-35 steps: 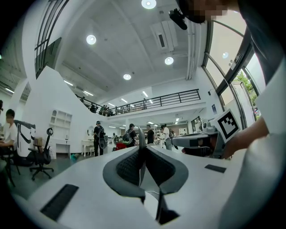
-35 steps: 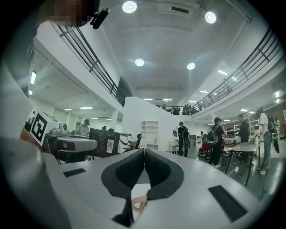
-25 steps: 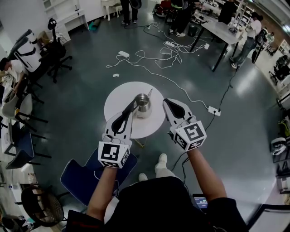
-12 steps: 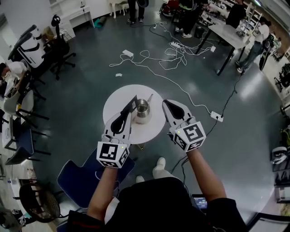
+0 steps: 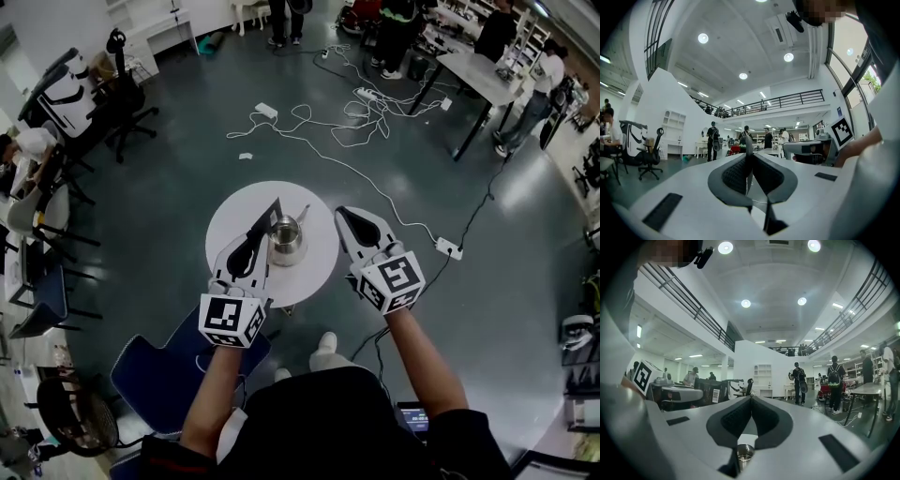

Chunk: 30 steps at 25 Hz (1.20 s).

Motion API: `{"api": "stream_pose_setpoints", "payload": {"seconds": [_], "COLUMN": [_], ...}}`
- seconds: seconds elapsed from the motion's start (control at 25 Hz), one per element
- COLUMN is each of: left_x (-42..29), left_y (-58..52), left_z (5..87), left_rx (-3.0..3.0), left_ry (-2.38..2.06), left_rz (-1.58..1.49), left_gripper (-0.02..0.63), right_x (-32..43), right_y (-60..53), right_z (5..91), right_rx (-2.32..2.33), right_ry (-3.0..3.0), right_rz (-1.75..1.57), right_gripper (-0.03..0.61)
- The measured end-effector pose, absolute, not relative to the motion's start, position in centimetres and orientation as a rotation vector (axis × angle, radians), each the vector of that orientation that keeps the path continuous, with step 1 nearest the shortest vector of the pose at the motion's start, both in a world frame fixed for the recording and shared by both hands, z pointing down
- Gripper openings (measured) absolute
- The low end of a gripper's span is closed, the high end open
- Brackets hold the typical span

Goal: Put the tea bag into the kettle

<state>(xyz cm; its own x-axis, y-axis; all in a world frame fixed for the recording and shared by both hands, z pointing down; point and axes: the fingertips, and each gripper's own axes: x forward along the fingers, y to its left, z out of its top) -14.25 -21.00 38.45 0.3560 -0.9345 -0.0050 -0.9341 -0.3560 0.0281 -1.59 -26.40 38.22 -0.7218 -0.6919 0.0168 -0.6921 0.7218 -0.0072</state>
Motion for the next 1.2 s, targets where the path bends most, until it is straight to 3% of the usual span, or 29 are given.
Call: {"api": "stream_pose_setpoints", "payload": {"seconds": [0.72, 1.2], "left_x": [-9.7, -10.8], "left_y": [-26.0, -28.2], "left_z": [40.1, 42.3], "left_rx": [2.440, 2.422], "left_ry": [-1.915, -1.887], "left_rz": [0.047, 0.108], "left_gripper": [0.035, 0.035], "right_x": [2.2, 1.8], "right_y": [-32.6, -34.8], "right_z": [41.0, 43.0], "right_rx": [0.978, 0.987], "right_ry": [-2.951, -2.925], "right_rz": [0.086, 0.142], "right_gripper": [0.018, 0.018]}}
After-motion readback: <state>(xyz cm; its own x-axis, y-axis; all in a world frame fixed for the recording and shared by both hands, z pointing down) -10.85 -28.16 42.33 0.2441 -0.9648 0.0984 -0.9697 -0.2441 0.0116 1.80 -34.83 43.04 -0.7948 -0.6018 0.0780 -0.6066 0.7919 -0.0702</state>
